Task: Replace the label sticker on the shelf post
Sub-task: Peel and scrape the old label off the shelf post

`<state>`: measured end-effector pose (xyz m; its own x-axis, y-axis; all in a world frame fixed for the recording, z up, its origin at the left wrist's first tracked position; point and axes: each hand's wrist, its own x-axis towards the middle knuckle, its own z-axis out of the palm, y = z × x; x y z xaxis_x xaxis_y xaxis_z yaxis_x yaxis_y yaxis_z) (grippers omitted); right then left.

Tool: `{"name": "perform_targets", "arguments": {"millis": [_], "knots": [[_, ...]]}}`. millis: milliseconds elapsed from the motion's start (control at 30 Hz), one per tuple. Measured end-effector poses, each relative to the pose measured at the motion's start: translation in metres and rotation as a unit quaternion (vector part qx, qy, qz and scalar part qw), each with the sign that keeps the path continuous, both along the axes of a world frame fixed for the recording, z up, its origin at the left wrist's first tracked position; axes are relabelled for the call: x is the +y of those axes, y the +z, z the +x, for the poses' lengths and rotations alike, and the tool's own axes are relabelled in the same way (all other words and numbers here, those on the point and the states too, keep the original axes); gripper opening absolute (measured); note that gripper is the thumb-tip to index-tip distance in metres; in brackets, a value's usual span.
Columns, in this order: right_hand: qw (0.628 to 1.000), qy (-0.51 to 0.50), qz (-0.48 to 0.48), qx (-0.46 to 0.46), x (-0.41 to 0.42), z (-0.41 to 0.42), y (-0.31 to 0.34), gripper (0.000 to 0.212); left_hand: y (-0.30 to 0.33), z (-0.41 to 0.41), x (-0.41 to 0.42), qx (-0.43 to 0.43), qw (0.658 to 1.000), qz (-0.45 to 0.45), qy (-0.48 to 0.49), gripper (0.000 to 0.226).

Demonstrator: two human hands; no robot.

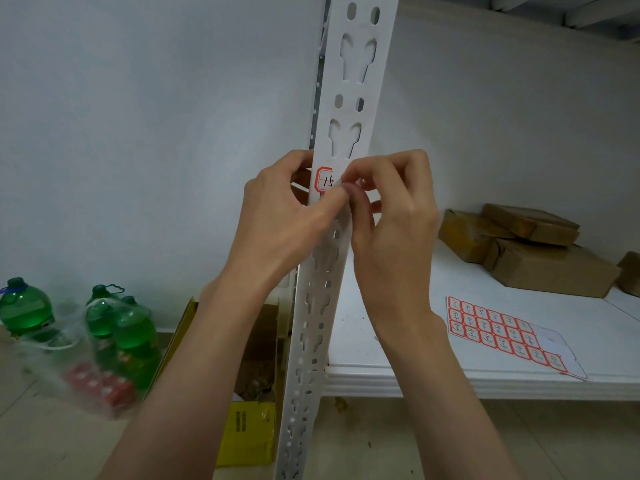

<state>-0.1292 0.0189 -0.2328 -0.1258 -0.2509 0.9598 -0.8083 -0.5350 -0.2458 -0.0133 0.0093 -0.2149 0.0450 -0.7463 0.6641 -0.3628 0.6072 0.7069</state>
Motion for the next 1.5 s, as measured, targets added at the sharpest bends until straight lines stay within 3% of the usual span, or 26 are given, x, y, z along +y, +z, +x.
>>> {"name": "perform_targets", "arguments": {"millis": [267, 400, 600, 700, 967, 1100, 1267, 1367, 1500], "knots": [[1.000, -0.002, 0.015, -0.013, -0.011, 0.008, -0.005, 0.023, 0.000, 0.002, 0.001, 0.000, 1.000, 0.007, -0.011, 0.036], [0.997, 0.063, 0.007, -0.044, -0.013, 0.001, -0.006, 0.006, -0.001, 0.001, -0.002, -0.009, 1.000, 0.005, 0.001, 0.035], [0.989, 0.099, -0.025, -0.103, -0.006, -0.002, -0.008, 0.008, -0.001, -0.001, -0.002, -0.013, 1.000, 0.009, 0.009, 0.043], [0.976, 0.143, -0.011, -0.166, -0.003, 0.000, -0.006, 0.017, 0.000, 0.000, -0.001, -0.011, 1.000, 0.010, 0.005, 0.043], [0.900, 0.221, 0.031, -0.373, -0.001, -0.012, -0.002, 0.006, -0.001, -0.001, 0.001, -0.002, 1.000, 0.009, 0.004, 0.043], [0.882, 0.238, 0.084, -0.398, -0.004, -0.026, -0.005, 0.005, -0.002, -0.002, 0.001, -0.004, 1.000, 0.013, 0.004, 0.043], [0.891, 0.209, 0.195, -0.354, -0.012, -0.046, -0.019, 0.017, -0.001, -0.002, 0.002, -0.001, 1.000, 0.012, 0.001, 0.040], [0.901, 0.121, 0.310, -0.280, -0.020, -0.060, -0.038, 0.027, -0.001, -0.002, 0.003, 0.005, 1.000, 0.015, -0.009, 0.030], [0.856, 0.022, 0.467, -0.221, -0.028, -0.072, -0.071, 0.027, 0.000, -0.003, 0.004, 0.004, 1.000, 0.010, -0.011, 0.028]]}}
